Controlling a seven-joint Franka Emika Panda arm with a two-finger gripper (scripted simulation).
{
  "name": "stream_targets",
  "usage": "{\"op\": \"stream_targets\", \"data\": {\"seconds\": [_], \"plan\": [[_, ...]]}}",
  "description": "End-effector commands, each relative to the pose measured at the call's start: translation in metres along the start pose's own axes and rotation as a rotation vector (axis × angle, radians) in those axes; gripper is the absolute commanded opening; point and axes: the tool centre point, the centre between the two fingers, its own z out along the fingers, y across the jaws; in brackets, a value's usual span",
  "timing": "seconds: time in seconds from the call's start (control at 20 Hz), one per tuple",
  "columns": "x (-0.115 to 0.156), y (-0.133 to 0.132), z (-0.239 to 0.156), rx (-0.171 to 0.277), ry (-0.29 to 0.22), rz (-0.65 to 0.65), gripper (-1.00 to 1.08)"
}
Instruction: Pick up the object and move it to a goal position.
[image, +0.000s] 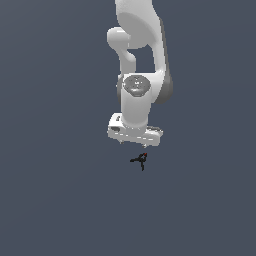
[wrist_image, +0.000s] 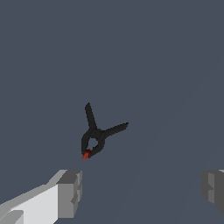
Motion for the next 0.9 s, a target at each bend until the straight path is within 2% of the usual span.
{"op": "stream_targets", "data": {"seconds": [0.0, 0.5, 0.85], "plan": [[0.002, -0.006, 0.009, 0.002, 0.000, 0.062, 1.00], [0.006, -0.029, 0.043, 0.005, 0.000, 0.305, 1.00], [0.008, -0.040, 0.061, 0.005, 0.001, 0.423, 1.00]]}}
